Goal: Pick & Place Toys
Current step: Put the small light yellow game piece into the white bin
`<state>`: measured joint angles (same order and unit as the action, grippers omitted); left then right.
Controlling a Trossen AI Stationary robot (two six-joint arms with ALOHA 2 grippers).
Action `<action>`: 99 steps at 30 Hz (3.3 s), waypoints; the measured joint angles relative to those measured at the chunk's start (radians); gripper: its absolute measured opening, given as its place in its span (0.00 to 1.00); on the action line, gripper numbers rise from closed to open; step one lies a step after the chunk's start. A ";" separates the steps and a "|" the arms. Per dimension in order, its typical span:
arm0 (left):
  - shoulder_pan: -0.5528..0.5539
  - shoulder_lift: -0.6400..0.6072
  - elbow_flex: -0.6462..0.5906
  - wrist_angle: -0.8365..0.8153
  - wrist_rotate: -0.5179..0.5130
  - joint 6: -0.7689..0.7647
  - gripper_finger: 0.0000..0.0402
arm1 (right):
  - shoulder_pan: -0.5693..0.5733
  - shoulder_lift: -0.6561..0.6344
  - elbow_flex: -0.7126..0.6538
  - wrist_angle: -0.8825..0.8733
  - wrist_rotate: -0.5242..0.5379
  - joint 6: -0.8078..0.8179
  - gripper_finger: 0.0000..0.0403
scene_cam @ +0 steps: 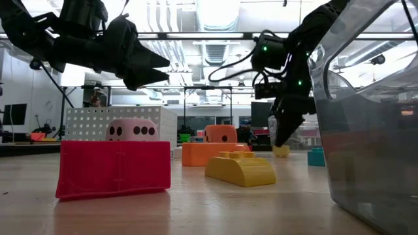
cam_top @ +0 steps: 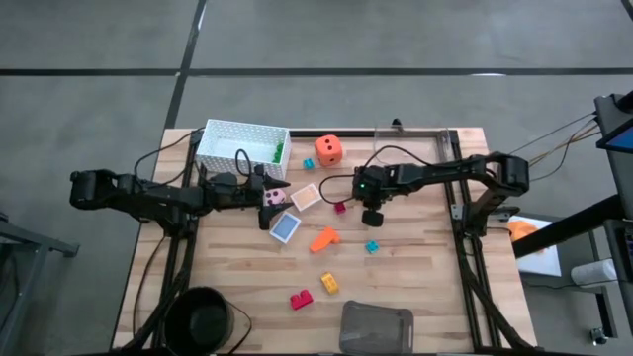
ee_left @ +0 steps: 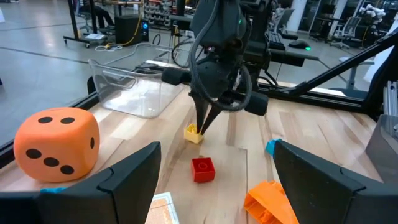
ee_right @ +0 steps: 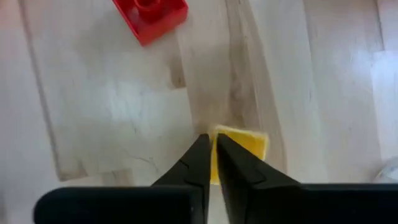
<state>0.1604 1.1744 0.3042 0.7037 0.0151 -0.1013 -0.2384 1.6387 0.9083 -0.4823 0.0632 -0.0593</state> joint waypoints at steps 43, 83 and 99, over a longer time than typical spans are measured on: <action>0.000 0.000 0.000 -0.005 0.000 0.007 0.78 | 0.000 -0.033 0.000 -0.054 0.038 -0.034 0.74; 0.000 0.000 0.000 -0.023 0.000 0.025 0.78 | -0.005 0.020 0.012 0.060 0.012 -0.018 0.35; -0.005 0.000 0.000 -0.013 0.011 0.028 0.78 | 0.073 -0.017 0.008 0.600 -0.279 -0.023 0.37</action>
<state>0.1557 1.1740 0.3042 0.6904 0.0260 -0.0734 -0.1652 1.6212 0.9161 0.1181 -0.2156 -0.0818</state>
